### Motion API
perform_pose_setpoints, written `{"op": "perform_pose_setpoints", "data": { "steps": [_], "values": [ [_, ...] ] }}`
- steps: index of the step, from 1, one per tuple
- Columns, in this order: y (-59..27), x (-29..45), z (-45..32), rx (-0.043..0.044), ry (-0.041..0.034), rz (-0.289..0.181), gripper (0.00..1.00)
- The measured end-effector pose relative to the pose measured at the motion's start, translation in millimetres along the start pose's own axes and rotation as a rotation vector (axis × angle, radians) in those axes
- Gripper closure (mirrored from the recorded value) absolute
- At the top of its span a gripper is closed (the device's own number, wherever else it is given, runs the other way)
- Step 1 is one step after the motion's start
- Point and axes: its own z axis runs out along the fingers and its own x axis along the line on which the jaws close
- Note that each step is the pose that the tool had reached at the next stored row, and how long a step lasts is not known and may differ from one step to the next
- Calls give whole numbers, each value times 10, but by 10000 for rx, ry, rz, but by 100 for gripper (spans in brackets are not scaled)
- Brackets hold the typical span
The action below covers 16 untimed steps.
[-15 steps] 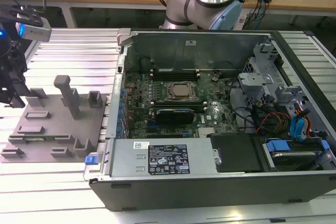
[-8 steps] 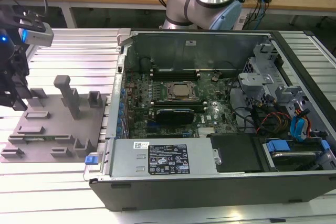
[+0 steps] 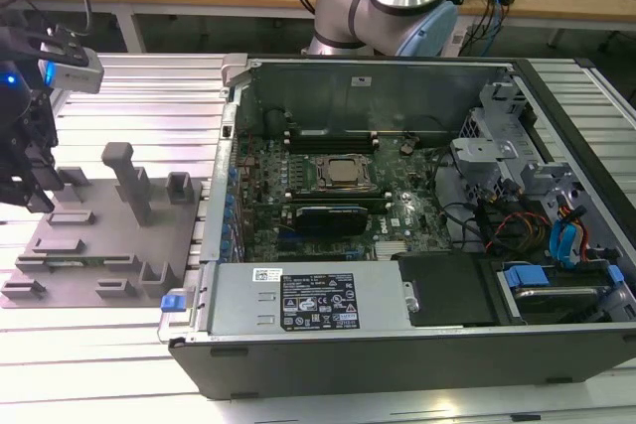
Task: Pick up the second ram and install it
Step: 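Pick up the second ram and move it above second insertion slot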
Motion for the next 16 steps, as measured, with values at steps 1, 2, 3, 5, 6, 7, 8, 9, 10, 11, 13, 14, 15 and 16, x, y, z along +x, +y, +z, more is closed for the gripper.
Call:
{"op": "perform_pose_setpoints", "data": {
  "steps": [1, 2, 3, 5, 6, 7, 8, 9, 10, 11, 13, 14, 15, 16],
  "values": [
    [-1, 1, 13, 0, 1, 0, 66],
    [-1, 1, 25, 0, 0, 0, 66],
    [-2, 1, 38, 0, 0, 0, 66],
    [-2, 2, 61, 0, 0, 0, 66],
    [-3, 2, 80, 0, 1, 0, 66],
    [-3, 2, 90, 0, 0, 0, 66],
    [-4, 3, 96, 0, 0, 0, 66],
    [-4, 3, 105, 0, 0, 0, 66],
    [-4, 3, 116, 0, 0, 0, 66],
    [-4, 4, 124, 0, 0, 0, 66],
    [-5, 4, 139, 0, 0, 0, 66],
    [-6, 4, 150, 0, 0, 0, 66],
    [-6, 5, 158, 0, 0, 0, 66],
    [-6, 5, 170, 1, 0, 0, 66]
  ]
}}
